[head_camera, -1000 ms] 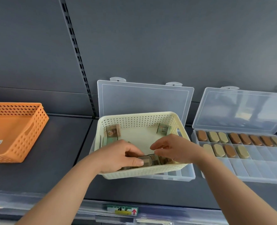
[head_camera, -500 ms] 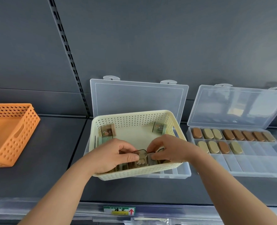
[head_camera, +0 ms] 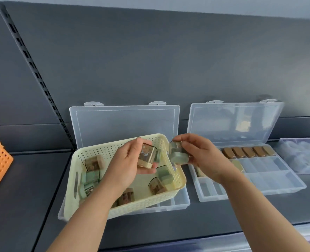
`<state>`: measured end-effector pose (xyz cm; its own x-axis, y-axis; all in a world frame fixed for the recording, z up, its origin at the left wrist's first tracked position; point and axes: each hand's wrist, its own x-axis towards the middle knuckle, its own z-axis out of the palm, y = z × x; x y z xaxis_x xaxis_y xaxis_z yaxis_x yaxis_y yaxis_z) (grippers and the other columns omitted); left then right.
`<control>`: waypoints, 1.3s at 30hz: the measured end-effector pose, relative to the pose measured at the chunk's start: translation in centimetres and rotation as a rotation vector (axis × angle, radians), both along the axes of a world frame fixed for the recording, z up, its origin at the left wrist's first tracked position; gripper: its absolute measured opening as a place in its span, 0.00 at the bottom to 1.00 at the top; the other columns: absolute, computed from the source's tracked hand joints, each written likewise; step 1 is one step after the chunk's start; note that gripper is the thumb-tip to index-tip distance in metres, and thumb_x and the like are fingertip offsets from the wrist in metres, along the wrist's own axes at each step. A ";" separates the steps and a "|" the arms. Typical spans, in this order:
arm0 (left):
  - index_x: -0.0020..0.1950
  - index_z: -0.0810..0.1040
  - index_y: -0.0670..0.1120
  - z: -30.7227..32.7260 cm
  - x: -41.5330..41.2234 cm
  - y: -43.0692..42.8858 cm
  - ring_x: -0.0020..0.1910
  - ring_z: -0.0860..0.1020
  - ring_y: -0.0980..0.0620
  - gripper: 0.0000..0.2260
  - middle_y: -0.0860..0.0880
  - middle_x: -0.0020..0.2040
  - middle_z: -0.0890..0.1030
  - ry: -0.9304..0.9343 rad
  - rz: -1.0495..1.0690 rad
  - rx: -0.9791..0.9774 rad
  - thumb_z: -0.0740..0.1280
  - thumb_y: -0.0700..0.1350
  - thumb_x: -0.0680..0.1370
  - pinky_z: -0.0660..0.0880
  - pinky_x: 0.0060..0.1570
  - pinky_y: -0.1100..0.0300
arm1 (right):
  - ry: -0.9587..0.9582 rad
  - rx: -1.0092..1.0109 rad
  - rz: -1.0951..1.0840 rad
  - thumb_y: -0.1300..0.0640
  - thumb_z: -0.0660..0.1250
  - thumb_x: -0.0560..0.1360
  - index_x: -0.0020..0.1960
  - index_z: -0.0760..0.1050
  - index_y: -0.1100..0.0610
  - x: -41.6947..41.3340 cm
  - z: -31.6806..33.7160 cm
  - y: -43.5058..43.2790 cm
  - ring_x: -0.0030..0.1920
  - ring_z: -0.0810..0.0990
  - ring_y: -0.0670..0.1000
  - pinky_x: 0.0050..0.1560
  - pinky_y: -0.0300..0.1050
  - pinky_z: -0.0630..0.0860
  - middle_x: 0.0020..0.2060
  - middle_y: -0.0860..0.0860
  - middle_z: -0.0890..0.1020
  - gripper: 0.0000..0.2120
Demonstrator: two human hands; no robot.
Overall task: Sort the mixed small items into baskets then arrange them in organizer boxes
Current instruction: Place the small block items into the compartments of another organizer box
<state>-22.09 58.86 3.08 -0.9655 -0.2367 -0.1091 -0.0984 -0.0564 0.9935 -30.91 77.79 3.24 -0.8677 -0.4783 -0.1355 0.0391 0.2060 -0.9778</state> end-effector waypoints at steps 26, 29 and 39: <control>0.72 0.66 0.52 -6.8 -15.5 28.8 0.56 0.72 0.53 0.25 0.53 0.65 0.65 -0.108 -0.352 -0.986 0.69 0.49 0.76 0.71 0.55 0.63 | -0.099 0.084 -0.193 0.62 0.68 0.75 0.62 0.75 0.53 -11.0 -4.1 29.0 0.40 0.84 0.50 0.41 0.34 0.79 0.51 0.56 0.80 0.16; 0.69 0.67 0.52 -7.2 -16.0 29.6 0.57 0.74 0.53 0.26 0.52 0.65 0.71 -0.110 -0.331 -1.023 0.71 0.48 0.74 0.73 0.54 0.62 | -0.076 0.150 -0.145 0.55 0.66 0.77 0.58 0.75 0.53 -11.8 -4.7 29.3 0.37 0.83 0.50 0.39 0.40 0.80 0.48 0.58 0.81 0.10; 0.67 0.70 0.49 -7.9 -16.2 30.4 0.56 0.74 0.53 0.28 0.52 0.64 0.70 -0.162 -0.292 -1.066 0.73 0.55 0.71 0.71 0.50 0.65 | 0.154 0.328 -0.024 0.56 0.66 0.77 0.57 0.74 0.47 -13.0 -7.5 29.3 0.33 0.77 0.45 0.33 0.32 0.73 0.48 0.51 0.80 0.10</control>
